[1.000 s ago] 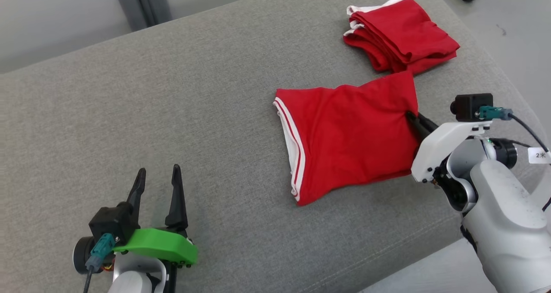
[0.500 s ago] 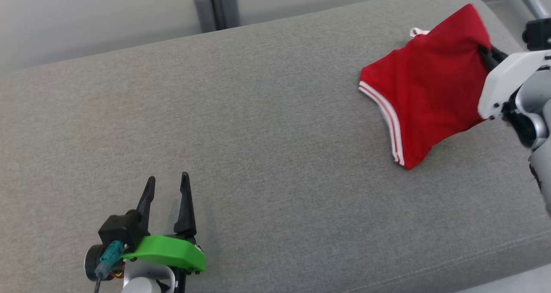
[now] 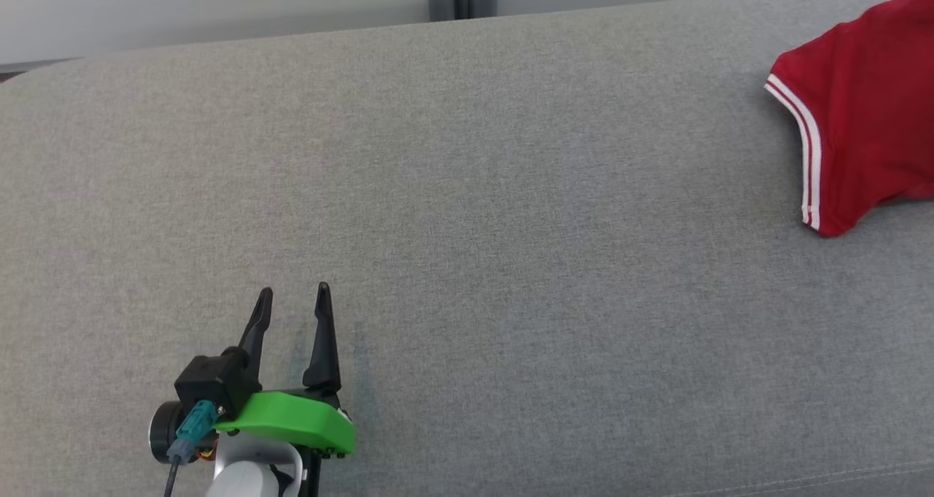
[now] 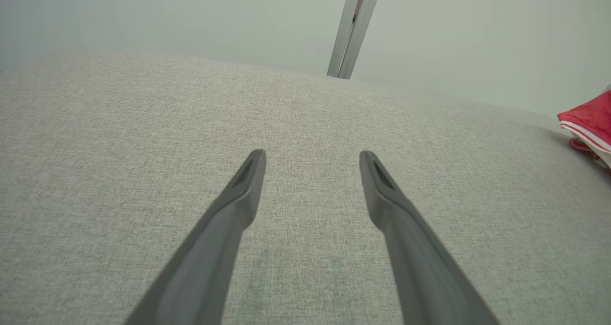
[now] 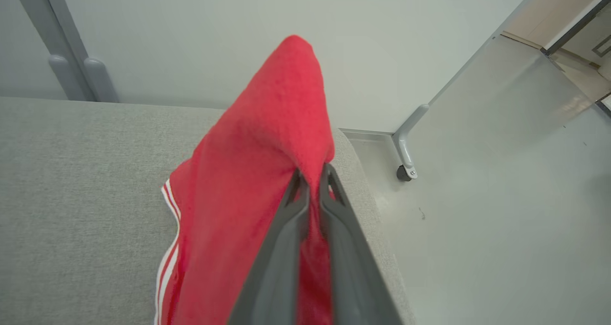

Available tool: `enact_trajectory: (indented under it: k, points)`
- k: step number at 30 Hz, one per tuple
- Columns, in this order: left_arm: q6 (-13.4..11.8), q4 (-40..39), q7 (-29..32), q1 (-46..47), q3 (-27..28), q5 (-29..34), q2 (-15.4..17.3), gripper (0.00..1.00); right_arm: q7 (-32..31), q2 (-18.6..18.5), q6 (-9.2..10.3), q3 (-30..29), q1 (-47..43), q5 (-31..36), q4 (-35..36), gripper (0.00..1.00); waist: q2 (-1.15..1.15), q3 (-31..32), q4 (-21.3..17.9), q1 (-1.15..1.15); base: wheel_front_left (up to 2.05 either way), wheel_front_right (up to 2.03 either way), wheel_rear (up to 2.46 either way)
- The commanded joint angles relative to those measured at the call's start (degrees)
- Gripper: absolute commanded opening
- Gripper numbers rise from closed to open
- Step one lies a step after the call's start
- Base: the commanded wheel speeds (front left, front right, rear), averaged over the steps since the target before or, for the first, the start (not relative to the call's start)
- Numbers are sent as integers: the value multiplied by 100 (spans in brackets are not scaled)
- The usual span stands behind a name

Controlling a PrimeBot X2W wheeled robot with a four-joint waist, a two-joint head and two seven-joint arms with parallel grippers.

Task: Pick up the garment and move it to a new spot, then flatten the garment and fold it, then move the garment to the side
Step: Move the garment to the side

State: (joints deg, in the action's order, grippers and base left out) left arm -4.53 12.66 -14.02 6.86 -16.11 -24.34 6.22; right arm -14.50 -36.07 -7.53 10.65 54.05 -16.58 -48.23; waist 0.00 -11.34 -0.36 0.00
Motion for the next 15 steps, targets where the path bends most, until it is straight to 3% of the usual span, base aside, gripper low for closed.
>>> enact_trajectory:
  k: [1, 7, 9, 10, 15]
  points:
    - [9, -29, -7, 103, -1, 46, 45, 100, 56, -56, 10, -64, 101, 96, -57, 0, 0, -257, 198, 0, 0, 0, 0]
    - [-15, -92, 58, 217, -60, 119, 126, 100, 482, -336, 11, -599, 236, 504, -477, 0, 0, -621, 301, 0, 0, 0, 0]
    - [-26, -124, 76, 258, -73, 149, 147, 100, 743, -384, 11, -894, 286, 780, -662, 48, 0, -722, 310, 0, 0, 0, 0]
    - [-31, -145, 85, 281, -78, 160, 159, 100, 912, -393, 11, -1105, 314, 974, -774, 100, 0, -769, 312, 0, 0, 0, 0]
    - [-53, -184, 110, 332, -96, 164, 200, 100, 1444, -138, 10, -1867, 325, 1710, -1129, 100, 0, -855, 268, 0, 0, 0, 0]
